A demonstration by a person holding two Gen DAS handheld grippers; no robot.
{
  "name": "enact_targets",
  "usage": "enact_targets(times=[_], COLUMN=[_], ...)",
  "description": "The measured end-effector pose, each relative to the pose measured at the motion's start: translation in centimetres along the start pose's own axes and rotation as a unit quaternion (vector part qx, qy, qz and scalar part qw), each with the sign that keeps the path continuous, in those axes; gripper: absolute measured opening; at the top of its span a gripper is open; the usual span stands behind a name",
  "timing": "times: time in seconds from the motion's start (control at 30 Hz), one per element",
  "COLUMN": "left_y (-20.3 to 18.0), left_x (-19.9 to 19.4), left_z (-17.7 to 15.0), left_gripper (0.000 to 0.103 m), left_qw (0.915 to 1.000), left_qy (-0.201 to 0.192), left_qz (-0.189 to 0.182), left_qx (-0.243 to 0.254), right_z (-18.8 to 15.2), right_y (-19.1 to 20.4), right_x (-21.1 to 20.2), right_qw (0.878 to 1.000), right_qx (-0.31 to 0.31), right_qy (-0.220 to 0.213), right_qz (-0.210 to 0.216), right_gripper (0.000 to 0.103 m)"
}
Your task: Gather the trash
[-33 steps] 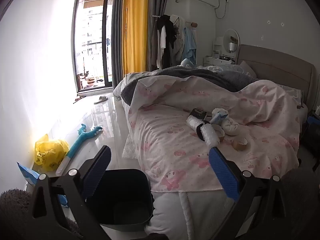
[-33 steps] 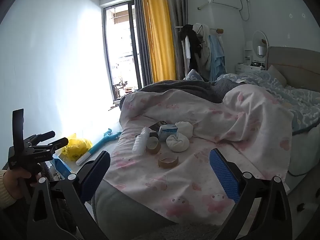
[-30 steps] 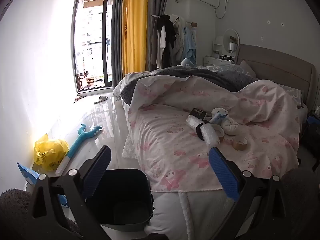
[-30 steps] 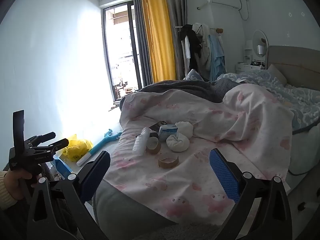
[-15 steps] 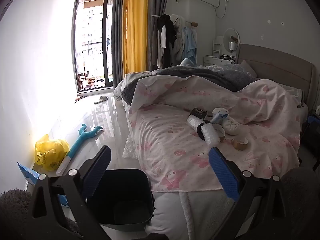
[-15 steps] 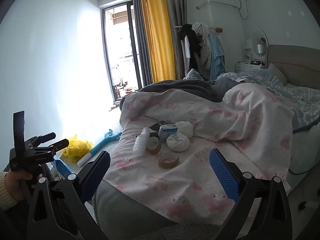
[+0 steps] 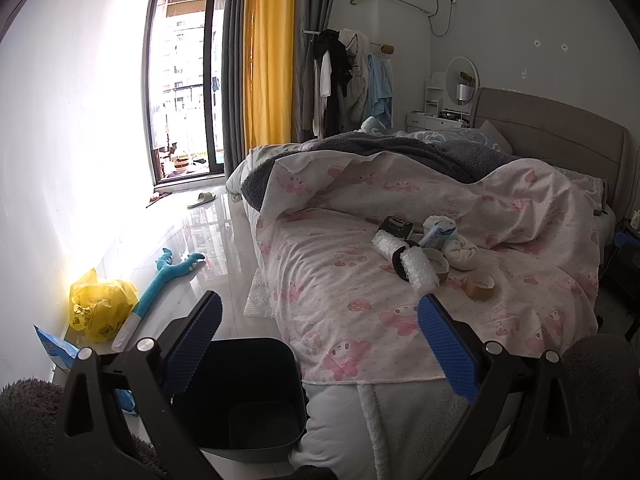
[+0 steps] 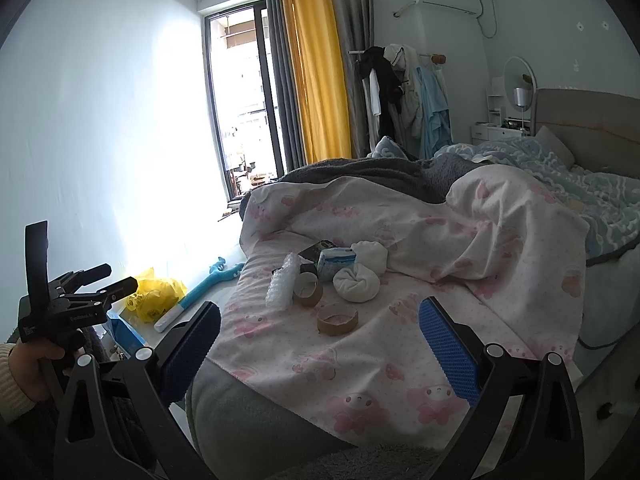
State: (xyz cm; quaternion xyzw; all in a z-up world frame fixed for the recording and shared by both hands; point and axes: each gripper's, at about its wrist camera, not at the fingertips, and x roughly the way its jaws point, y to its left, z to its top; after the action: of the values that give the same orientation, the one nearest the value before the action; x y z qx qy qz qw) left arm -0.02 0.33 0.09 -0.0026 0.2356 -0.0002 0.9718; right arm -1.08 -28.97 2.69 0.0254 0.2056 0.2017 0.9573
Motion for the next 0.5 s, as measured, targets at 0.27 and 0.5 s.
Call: enact_targets(times=[0.27,0.5], left_y=[-0.19,-0.30], left_x=[-0.36,-0.35], left_z=[-0.19,-0.18], left_gripper=[0.100,0.100], left_qw=[1.0000,1.0000], left_qy=[0.000,0.001], left_qz=[0.000,-0.001], left_qx=[0.001,0.000], right_z=[-0.02,-0.02], right_y=[0.06,-0.05], right_x=[0.07,0.03], right_qw=[1.000,1.000], right_qx=[0.001,0.002], right_qy=[0.000,0.000], right_qz=[0.000,0.000], right_gripper=[0.100,0.100])
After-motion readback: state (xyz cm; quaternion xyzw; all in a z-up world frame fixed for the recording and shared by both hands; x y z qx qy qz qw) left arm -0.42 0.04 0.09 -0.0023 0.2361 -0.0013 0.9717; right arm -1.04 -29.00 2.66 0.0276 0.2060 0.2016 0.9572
